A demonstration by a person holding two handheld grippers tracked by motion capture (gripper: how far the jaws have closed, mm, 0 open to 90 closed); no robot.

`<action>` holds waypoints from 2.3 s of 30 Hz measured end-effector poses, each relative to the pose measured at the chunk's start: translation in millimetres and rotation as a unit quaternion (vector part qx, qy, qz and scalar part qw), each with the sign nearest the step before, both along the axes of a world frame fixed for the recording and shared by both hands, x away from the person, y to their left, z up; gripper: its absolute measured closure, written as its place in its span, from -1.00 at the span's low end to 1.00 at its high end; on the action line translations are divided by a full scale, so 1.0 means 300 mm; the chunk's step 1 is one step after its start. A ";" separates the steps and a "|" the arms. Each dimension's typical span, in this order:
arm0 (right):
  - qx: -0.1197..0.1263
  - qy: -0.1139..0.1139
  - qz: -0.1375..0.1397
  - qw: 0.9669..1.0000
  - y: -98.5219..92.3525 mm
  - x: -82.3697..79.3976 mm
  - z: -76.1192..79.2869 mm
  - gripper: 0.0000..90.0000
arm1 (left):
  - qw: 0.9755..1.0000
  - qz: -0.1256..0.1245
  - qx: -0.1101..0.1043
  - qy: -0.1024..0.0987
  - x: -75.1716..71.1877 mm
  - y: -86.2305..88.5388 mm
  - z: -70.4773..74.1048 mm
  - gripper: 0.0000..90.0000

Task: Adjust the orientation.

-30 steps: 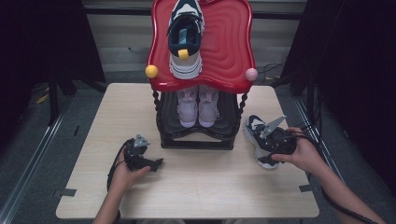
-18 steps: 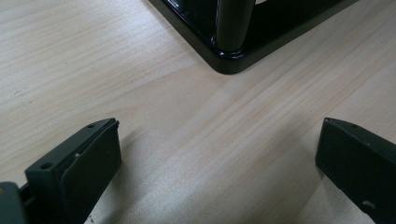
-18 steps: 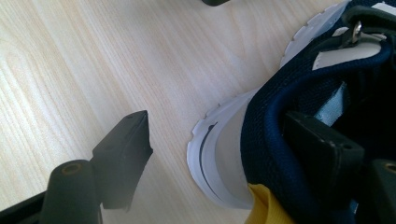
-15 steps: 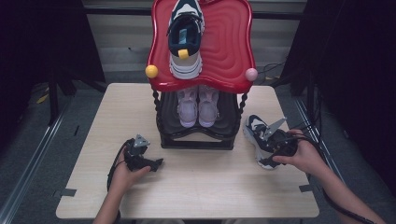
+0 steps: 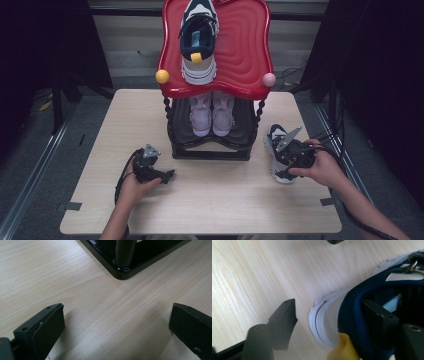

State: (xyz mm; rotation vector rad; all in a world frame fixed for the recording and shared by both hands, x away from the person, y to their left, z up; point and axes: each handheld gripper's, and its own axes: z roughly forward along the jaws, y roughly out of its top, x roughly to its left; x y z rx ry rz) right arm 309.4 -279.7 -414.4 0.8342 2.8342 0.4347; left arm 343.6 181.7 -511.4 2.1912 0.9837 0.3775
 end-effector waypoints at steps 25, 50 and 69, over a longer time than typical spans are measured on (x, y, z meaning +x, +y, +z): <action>0.004 0.031 -0.015 0.999 0.033 0.059 0.011 0.26 | 1.000 -0.003 0.003 -0.001 0.003 0.000 0.001 -1.00; -0.064 0.053 0.031 0.996 0.060 0.037 0.033 0.44 | 1.000 -0.004 0.004 -0.003 0.005 0.000 0.001 -1.00; -0.062 0.131 -0.032 0.989 0.077 0.085 -0.025 0.30 | 1.000 -0.004 0.006 -0.005 0.006 0.001 0.001 -1.00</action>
